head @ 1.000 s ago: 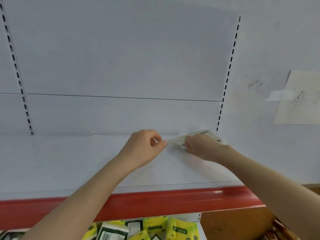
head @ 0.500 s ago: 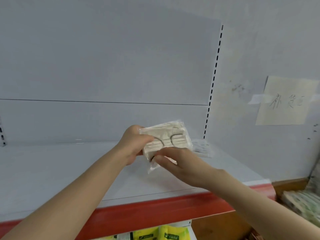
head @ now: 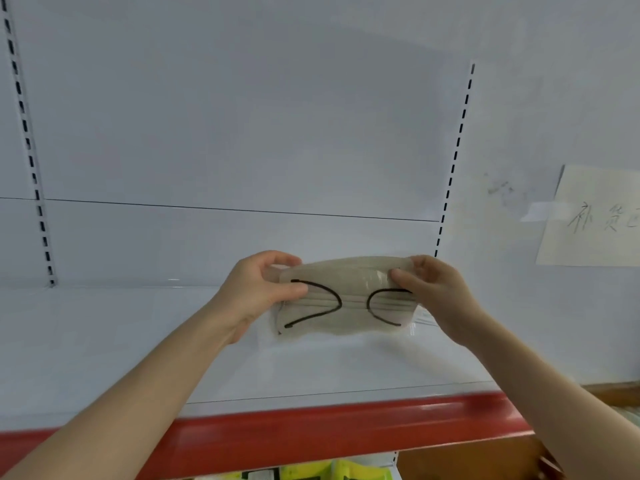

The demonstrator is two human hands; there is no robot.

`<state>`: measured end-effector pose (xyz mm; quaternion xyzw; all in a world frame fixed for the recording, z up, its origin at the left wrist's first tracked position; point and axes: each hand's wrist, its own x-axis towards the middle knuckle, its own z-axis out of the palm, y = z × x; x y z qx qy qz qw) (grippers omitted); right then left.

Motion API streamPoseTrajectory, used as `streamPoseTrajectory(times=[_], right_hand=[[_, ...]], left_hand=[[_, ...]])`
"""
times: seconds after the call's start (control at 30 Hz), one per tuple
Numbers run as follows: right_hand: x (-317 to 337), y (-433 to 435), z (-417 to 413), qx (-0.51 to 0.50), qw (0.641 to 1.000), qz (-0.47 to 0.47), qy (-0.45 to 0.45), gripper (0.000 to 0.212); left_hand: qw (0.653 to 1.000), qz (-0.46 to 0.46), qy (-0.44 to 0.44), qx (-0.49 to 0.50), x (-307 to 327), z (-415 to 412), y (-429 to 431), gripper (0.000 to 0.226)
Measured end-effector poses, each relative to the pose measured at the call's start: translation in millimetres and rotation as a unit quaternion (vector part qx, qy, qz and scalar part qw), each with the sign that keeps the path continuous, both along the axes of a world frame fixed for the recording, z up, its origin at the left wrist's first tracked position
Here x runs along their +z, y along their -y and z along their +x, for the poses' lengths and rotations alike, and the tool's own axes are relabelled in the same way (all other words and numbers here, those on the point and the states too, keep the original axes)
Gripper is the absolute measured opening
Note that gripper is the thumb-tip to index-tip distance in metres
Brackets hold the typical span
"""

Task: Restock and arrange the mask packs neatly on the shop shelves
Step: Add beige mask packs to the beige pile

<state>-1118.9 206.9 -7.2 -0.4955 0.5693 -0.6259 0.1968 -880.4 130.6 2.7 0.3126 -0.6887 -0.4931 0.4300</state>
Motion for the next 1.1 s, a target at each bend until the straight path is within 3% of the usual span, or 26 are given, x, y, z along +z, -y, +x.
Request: streamPoseTrajectory(times=[0.1,0.2,0.27,0.4,0.63,0.77,0.93,1.03,1.1], right_hand=[[6.1,-2.7,0.2,0.024,0.999,-0.012,0.023,0.007],[-1.5,-4.2,-0.9,0.027,0.999,0.036,-0.019,0.010],[-8.3,-5.1,-1.2,0.045,0.997,0.066,-0.008,0.007],[-7.2,-5.0,-3.2,0.059,0.995,0.085,-0.008,0.010],[1.8,-0.3,-0.1,0.066,0.997,0.036,0.013,0.012],[-5.2,4.8,2.8,0.071,0.995,0.063,-0.008,0.012],[5.3,13.0,-3.9,0.078,0.994,0.062,0.051,0.019],[7.3,26.1,-23.8,-0.040,0.991,0.088,-0.090,0.015],[3.2,36.9,-40.8,-0.099,0.952,0.161,-0.242,0.021]], left_hand=[[0.999,-0.030,-0.015,0.039,0.8,4.6,0.3,0.038],[0.995,-0.071,0.037,0.066,-1.5,7.5,-2.7,0.044],[0.992,-0.084,0.063,0.063,-3.8,8.4,-4.6,0.036],[0.992,-0.085,0.076,0.055,-5.8,8.3,-4.2,0.021],[0.997,-0.039,0.028,0.068,-2.7,13.1,-1.8,0.021],[0.995,-0.030,0.077,0.056,-8.2,16.8,1.2,0.024],[0.988,-0.052,0.058,0.135,-5.0,17.2,6.6,0.025],[0.983,-0.033,-0.005,0.180,0.6,16.1,8.8,0.026],[0.981,-0.015,-0.034,0.191,2.6,14.7,10.1,0.025]])
